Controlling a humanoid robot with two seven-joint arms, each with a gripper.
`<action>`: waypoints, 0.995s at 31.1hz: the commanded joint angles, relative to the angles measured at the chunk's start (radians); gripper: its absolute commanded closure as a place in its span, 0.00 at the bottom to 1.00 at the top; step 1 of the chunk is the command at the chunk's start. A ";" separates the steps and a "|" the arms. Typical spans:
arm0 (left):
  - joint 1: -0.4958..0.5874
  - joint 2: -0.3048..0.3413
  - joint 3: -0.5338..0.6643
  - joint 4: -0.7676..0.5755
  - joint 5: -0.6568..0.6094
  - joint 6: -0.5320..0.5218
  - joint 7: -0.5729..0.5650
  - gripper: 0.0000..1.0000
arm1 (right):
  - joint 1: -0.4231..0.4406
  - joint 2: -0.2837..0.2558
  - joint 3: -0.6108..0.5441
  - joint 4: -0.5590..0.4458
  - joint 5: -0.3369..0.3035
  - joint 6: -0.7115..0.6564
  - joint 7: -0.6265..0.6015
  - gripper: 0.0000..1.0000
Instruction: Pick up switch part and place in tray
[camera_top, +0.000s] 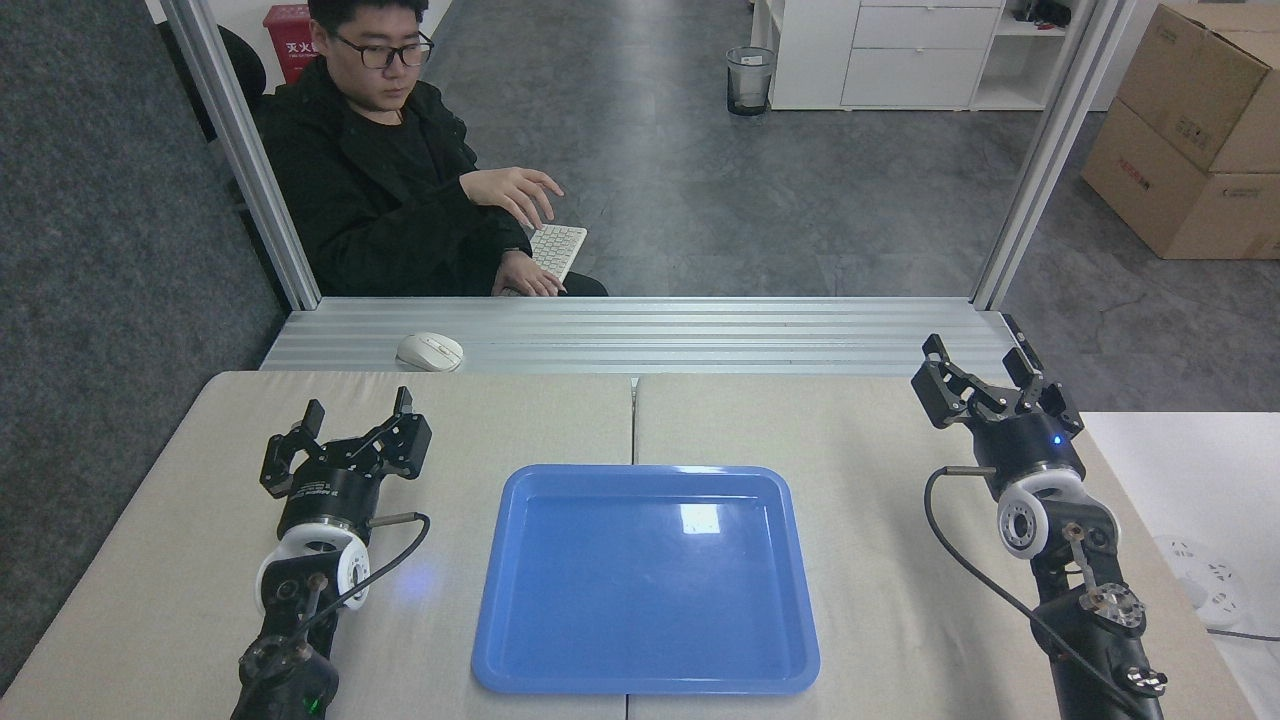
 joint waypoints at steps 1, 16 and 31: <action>0.003 0.005 -0.001 0.001 -0.027 0.000 0.008 0.00 | 0.000 0.000 0.000 0.000 0.000 0.000 0.000 0.00; 0.024 0.017 0.000 -0.002 -0.047 -0.002 0.010 0.00 | 0.000 0.000 0.000 0.001 0.000 0.000 0.000 0.00; 0.027 0.015 0.000 -0.002 -0.045 0.000 0.011 0.00 | 0.000 0.000 0.000 0.001 0.000 0.000 0.000 0.00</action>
